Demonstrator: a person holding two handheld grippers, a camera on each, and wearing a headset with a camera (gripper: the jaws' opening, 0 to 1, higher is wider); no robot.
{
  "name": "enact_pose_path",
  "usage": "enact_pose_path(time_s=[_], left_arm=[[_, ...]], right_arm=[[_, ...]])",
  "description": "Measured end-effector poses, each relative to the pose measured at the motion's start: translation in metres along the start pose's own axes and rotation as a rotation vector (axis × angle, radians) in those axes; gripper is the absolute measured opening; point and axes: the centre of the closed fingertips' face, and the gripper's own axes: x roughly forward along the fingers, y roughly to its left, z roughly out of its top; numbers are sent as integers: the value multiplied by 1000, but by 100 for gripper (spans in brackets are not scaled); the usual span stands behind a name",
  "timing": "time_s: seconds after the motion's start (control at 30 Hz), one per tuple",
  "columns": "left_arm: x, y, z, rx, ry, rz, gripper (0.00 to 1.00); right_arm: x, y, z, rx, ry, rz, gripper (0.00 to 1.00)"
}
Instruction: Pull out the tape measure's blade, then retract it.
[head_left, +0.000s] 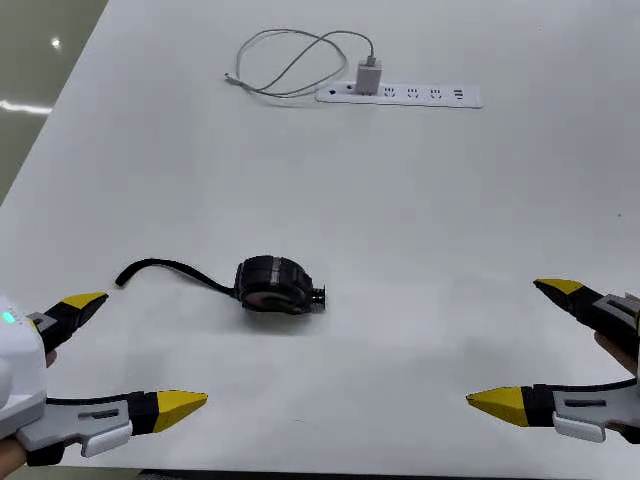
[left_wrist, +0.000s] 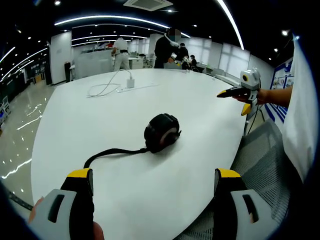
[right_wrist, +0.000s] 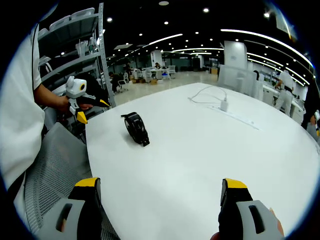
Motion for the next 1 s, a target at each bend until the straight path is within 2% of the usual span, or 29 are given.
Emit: enact_pose_path(time_s=[0.13, 0.67, 0.77, 0.8, 0.87, 0.93, 0.97, 1.0], left_arm=[[-1, 1, 0, -6, -3, 3, 99], [0, -1, 1, 55, 10, 2, 99], [0, -4, 1, 71, 12, 1, 99], [1, -6, 1, 57, 8, -11, 99], [1, -3, 1, 66, 7, 3, 99], [1, -8, -2, 75, 29, -21, 94], [1, -7, -1, 84, 25, -9, 94], [2, -8, 0, 76, 13, -13, 99]], right_arm=[[-2, -1, -3, 7, 2, -5, 99], [-5, 0, -8, 19, 16, -6, 99], [-5, -1, -9, 21, 15, -6, 99], [-5, -1, -9, 22, 15, -7, 99], [-5, 0, -9, 23, 15, -7, 99], [-5, 0, -10, 24, 15, -8, 99], [-5, 0, -10, 25, 16, -8, 99], [-5, 0, -10, 25, 16, -7, 99]])
